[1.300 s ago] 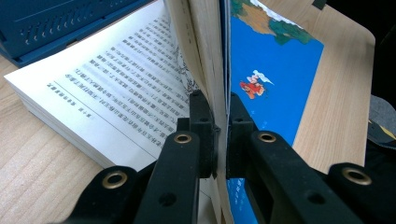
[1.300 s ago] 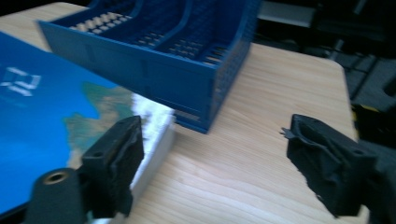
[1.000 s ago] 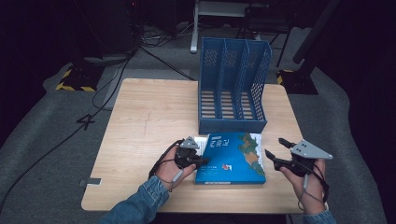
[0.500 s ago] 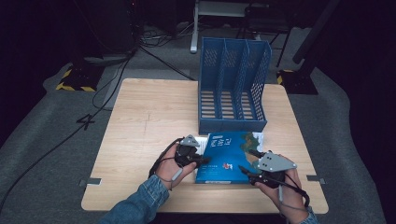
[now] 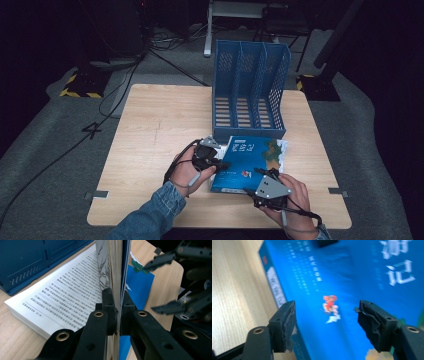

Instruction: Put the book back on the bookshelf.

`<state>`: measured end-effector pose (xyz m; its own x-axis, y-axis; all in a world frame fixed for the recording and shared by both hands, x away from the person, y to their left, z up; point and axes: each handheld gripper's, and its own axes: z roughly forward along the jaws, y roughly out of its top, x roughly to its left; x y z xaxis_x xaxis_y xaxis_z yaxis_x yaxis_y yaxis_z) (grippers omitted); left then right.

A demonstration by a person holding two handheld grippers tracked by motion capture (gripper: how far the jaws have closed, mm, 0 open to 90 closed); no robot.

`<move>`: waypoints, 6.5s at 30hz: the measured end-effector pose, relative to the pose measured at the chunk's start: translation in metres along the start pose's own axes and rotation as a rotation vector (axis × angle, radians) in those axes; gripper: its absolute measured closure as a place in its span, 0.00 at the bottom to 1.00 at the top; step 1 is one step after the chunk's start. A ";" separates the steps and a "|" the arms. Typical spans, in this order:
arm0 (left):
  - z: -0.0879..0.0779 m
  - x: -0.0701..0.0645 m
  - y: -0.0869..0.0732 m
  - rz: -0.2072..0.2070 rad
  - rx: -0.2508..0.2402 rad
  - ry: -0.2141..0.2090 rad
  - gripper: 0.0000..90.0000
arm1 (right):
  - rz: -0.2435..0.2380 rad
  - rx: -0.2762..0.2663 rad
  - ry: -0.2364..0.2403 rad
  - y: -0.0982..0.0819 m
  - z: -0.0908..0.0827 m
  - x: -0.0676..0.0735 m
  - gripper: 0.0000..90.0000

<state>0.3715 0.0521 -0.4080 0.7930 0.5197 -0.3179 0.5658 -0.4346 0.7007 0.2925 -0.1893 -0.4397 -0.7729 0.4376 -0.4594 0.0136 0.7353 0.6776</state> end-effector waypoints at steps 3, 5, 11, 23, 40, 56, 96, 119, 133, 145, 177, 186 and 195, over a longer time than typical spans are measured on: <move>-0.001 0.001 0.001 -0.005 -0.001 0.001 0.96 | -0.039 0.012 0.004 0.001 0.005 0.007 0.34; -0.001 0.001 0.002 -0.011 -0.002 -0.007 0.96 | -0.065 0.021 0.001 0.001 0.009 0.012 0.34; -0.003 0.003 0.003 -0.030 -0.007 -0.034 0.95 | -0.091 0.058 0.004 -0.007 0.023 0.018 0.32; -0.002 0.004 0.003 -0.043 -0.001 -0.050 0.95 | -0.238 0.061 -0.138 -0.019 0.043 0.027 0.15; 0.001 0.004 0.010 -0.049 -0.004 -0.062 0.95 | -0.242 0.065 -0.305 -0.026 0.065 0.021 0.02; 0.007 0.006 0.006 -0.070 -0.038 -0.049 0.94 | -0.232 -0.047 -0.346 -0.036 0.080 0.015 0.01; -0.029 0.073 -0.062 -0.127 -0.135 0.328 0.55 | -0.266 0.142 -0.177 -0.003 0.084 0.009 0.59; -0.084 0.144 -0.144 -0.173 -0.057 0.621 0.41 | -0.150 0.074 -0.136 0.026 0.054 -0.010 0.68; -0.081 0.149 -0.143 -0.187 -0.067 0.620 0.37 | 0.048 -0.020 -0.069 0.040 0.029 -0.033 0.68; -0.080 0.150 -0.142 -0.192 -0.066 0.624 0.36 | 0.167 -0.131 0.010 0.053 0.011 -0.047 0.69; -0.078 0.152 -0.139 -0.198 -0.068 0.629 0.36 | 0.492 -0.494 0.331 0.046 -0.013 -0.098 0.69; -0.077 0.152 -0.139 -0.205 -0.069 0.634 0.36 | 0.556 -0.579 0.331 0.045 -0.018 -0.116 0.69; -0.077 0.152 -0.138 -0.203 -0.067 0.638 0.36 | 0.583 -0.655 0.303 0.052 -0.020 -0.134 0.69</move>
<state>0.3971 0.2474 -0.5038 0.3719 0.9280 -0.0228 0.6580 -0.2462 0.7117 0.3839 -0.2204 -0.3314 -0.8905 0.4246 0.1632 0.1624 -0.0385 0.9860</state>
